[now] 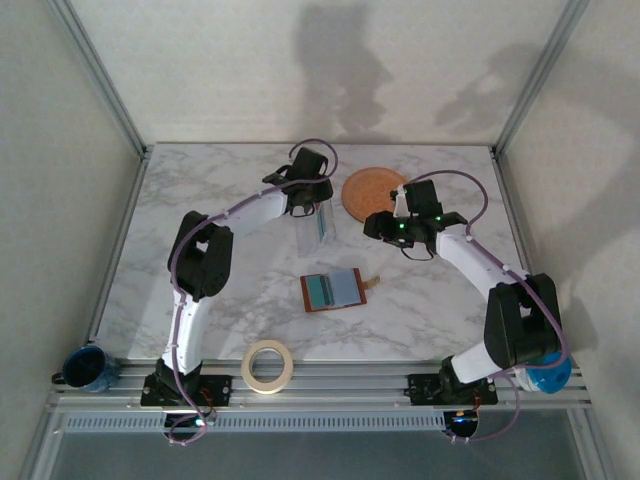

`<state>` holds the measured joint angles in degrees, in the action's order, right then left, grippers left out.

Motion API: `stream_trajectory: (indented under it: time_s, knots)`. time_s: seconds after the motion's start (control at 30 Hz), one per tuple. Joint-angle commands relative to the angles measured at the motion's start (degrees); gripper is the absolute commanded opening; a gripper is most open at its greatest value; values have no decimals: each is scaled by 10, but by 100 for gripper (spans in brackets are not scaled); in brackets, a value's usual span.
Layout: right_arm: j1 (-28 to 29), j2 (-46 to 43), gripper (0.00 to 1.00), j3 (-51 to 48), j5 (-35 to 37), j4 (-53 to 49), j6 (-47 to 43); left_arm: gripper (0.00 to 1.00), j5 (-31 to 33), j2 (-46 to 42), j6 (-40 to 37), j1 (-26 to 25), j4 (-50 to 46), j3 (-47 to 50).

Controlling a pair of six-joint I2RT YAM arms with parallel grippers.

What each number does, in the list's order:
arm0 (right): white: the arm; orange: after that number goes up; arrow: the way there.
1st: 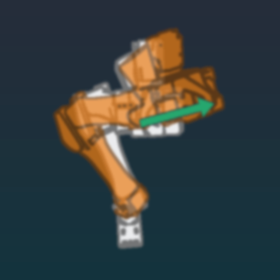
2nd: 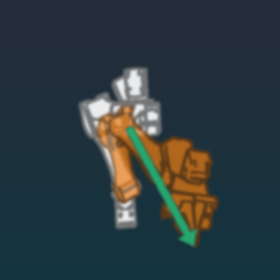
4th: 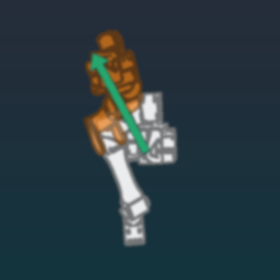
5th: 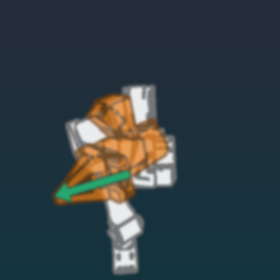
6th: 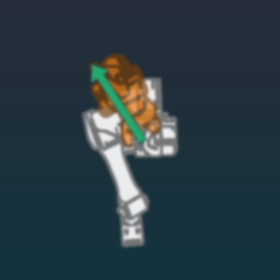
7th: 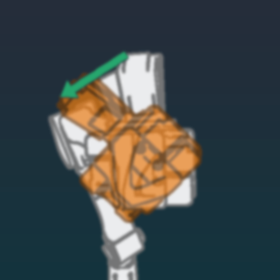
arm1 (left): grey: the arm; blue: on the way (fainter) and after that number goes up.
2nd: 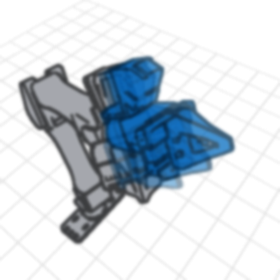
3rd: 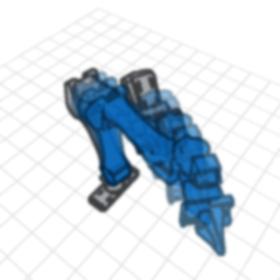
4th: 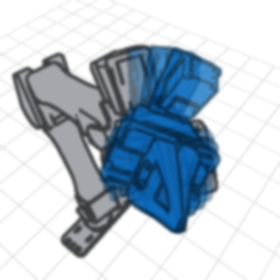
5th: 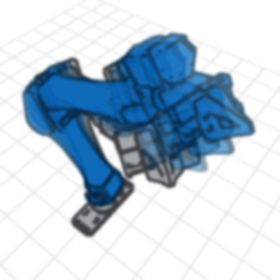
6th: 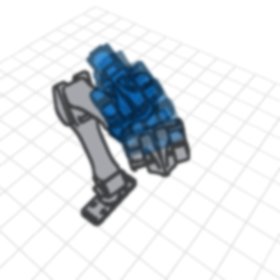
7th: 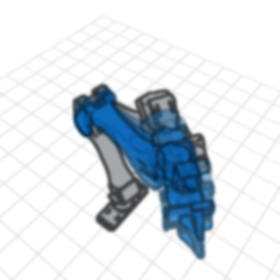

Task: Put the credit cards into the card holder

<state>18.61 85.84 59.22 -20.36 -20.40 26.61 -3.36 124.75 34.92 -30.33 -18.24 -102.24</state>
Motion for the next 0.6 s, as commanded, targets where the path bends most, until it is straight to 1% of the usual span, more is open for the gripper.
stream_trajectory:
  time_s: [0.0, 0.13, 0.5, 0.57]
  knots:
    - [-3, 9, 52, 0, -11, -7, -5, 30, 3, -15, -11, -9, 4, -6]
    - [-3, 12, 52, -2, -12, -7, -5, 24, 2, -17, -14, -10, 1, -8]
    - [-3, 29, 52, 5, -23, -9, -5, 23, 14, -27, -20, -13, -11, -9]
    - [-3, 32, 52, 5, -23, -9, -5, 21, 14, -28, -22, -12, -11, -9]
